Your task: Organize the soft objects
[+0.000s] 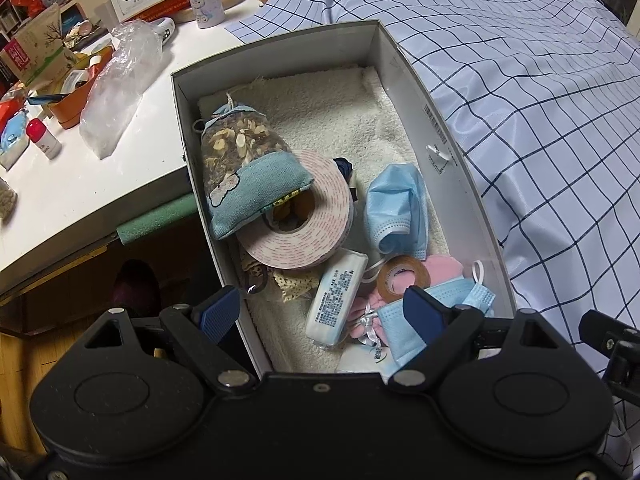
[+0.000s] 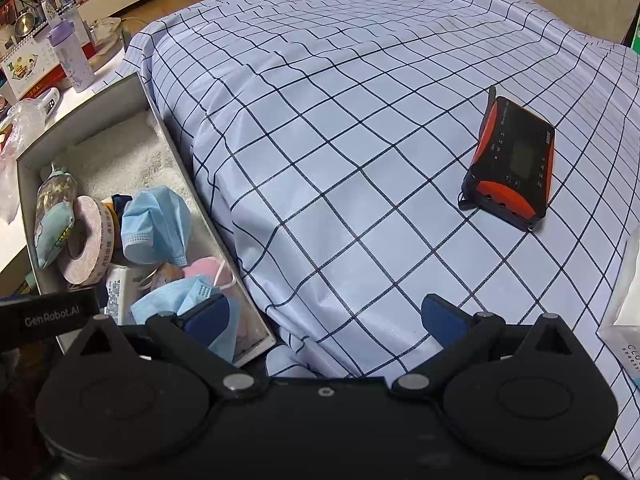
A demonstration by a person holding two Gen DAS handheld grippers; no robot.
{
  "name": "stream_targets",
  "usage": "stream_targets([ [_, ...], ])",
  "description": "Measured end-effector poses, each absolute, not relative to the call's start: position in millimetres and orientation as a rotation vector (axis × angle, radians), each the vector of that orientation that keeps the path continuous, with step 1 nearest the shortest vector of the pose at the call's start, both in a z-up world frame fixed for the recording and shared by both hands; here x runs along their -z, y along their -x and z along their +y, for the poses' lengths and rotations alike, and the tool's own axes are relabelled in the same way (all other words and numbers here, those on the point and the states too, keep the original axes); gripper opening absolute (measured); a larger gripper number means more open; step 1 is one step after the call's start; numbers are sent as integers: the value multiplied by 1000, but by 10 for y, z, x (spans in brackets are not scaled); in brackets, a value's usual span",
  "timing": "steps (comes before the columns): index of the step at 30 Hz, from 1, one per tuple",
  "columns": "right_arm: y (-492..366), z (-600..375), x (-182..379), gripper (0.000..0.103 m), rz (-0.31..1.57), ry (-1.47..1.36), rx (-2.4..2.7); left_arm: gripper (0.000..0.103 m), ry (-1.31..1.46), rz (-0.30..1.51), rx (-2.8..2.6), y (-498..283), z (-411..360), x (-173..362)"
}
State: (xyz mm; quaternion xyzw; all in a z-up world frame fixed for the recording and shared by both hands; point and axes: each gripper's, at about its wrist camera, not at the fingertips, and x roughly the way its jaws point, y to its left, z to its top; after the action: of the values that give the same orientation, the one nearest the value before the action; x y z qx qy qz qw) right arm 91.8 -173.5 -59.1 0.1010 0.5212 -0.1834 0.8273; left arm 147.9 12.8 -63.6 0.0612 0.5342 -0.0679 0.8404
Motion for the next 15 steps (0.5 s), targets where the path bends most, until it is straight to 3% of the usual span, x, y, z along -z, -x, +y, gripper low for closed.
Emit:
stream_targets([
  [15,-919,-1752,606,103,1110,-222,393,86,-129,1134,137,-1482,125,643],
])
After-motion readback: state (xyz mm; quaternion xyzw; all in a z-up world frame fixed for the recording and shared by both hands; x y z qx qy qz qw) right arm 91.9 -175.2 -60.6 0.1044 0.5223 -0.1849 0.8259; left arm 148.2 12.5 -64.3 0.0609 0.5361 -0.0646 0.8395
